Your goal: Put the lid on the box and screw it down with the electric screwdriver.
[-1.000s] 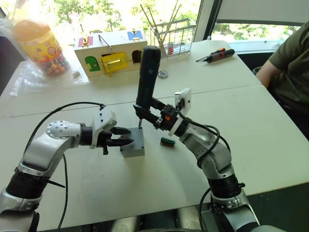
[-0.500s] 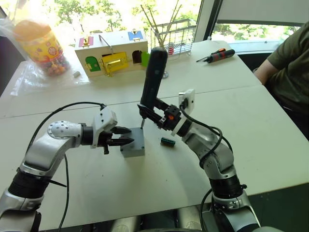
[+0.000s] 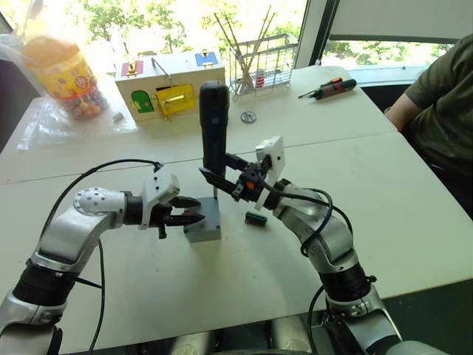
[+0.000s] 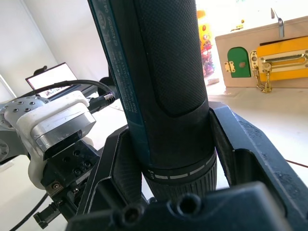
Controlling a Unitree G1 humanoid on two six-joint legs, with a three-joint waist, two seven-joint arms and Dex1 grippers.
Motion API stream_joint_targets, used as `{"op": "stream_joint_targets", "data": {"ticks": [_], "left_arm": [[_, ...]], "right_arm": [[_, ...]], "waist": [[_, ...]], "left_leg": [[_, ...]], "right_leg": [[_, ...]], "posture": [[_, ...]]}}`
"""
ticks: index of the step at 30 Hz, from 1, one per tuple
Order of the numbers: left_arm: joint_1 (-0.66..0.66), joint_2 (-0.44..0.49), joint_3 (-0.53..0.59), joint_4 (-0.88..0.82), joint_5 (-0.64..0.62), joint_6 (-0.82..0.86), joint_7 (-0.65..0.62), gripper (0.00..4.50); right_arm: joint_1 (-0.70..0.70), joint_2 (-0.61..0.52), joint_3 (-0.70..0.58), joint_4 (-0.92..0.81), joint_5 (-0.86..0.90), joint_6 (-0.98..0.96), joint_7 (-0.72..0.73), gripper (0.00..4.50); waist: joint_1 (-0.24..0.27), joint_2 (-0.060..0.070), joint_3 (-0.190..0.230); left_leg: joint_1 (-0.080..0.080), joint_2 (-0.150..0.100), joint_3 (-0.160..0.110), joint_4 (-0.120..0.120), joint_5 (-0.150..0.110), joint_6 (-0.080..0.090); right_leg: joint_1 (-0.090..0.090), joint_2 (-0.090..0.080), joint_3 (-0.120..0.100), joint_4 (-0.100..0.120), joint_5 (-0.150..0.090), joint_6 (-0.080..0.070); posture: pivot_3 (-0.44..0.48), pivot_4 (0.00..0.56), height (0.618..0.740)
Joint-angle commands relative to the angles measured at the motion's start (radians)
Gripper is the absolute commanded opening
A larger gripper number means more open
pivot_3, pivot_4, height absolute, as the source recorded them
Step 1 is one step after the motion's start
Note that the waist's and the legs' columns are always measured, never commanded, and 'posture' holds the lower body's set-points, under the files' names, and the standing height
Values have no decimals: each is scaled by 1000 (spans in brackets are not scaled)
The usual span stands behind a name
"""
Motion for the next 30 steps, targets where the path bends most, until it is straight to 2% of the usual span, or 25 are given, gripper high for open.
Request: {"op": "stream_joint_targets", "data": {"ticks": [1,12,16,18,30], "left_arm": [[14,12,-21,19,27,3,-6,1779],[16,3,-32,18,35,-5,-2,1779],[15,2,-34,19,38,-6,-1,1779],[14,1,-35,19,38,-5,-1,1779],[13,-4,-39,23,49,-12,1,1779]], "right_arm": [[39,-3,69,51,-31,33,20,1768],[75,11,73,108,-62,6,16,1768],[87,15,71,119,-57,11,14,1768],[88,19,65,125,-51,17,12,1768],[72,39,47,180,-52,20,6,1768]], "waist": [[0,0,-2],[0,0,-14],[2,1,-15],[3,2,-17],[3,5,-23]], "left_leg": [[0,0,0,0,0,0],[3,1,0,0,-2,0],[11,1,0,-2,-4,1],[19,2,0,-6,-9,7],[21,4,1,-11,-8,7]], "right_leg": [[1,0,0,0,0,0],[3,1,0,0,0,0],[7,1,0,-3,-1,0],[15,2,0,-9,-1,0],[16,4,1,-14,-1,0]], "posture": [[0,150,740],[0,150,740],[0,150,740],[0,150,740],[0,150,740]]}}
